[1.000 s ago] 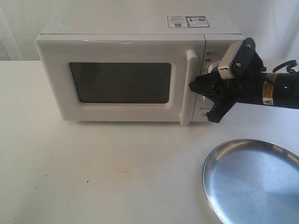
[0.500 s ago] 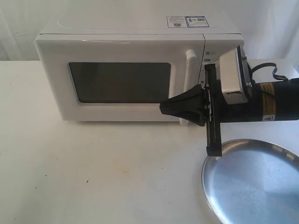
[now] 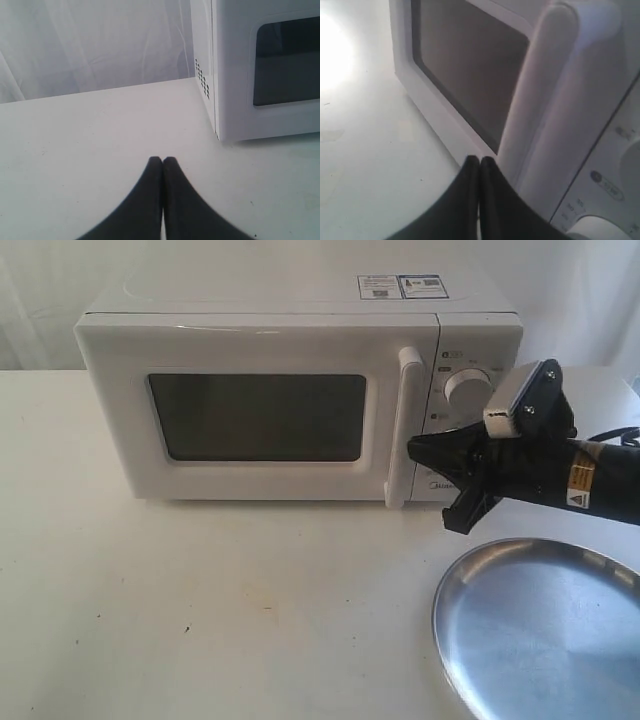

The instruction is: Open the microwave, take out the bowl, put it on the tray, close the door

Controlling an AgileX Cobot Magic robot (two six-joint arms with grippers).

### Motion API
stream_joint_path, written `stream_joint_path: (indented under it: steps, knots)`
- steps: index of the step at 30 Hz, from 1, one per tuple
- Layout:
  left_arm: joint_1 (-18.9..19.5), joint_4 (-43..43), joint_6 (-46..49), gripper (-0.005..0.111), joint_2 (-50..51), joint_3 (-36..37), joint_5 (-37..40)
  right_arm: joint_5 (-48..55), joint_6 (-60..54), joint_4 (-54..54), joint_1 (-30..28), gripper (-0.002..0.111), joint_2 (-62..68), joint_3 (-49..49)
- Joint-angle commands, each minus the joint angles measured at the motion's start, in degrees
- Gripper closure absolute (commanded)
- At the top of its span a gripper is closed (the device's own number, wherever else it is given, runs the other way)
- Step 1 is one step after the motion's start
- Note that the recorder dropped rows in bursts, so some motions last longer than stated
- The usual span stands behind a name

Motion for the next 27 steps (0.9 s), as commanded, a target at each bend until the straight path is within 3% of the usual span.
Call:
stream_joint_path:
  steps: [1,5,7,10,18,25,26,27]
  knots:
    - [-0.1,-0.1,0.0,0.107,-0.1,-0.2,0.1,-10.7,-1.4,-0.9,-3.4,0.106,3.1,0.2]
    - [-0.1,-0.1,0.0,0.107,-0.1,-0.2,0.1,-11.1,-0.3,-2.3,-6.1,0.086,3.1,0.2]
    - [-0.1,-0.1,0.0,0.107,-0.1,-0.2,0.1,-10.9,0.1,-2.2,-6.6,0.07,3.1,0.2]
    - [-0.1,-0.1,0.0,0.107,-0.1,-0.2,0.1,-10.4,0.1,-2.1,-6.3,0.059,3.5,-0.3]
    - [-0.1,-0.1,0.0,0.107,-0.1,-0.2,0.1,-10.5,2.3,-2.1,-4.1,0.06,9.6,-5.3]
    - [-0.1,-0.1,0.0,0.107,-0.1,-0.2,0.1,-7.5,2.7,-0.8,1.0,0.074,12.9,-11.7]
    - [-0.1,-0.1,0.0,0.107,-0.1,-0.2,0.1,-7.5,2.7,-0.9,1.2,0.078,13.2,-11.8]
    - [-0.1,-0.1,0.0,0.107,-0.1,-0.2,0.1,-9.2,2.7,-1.1,1.4,0.089,13.4,-11.8]
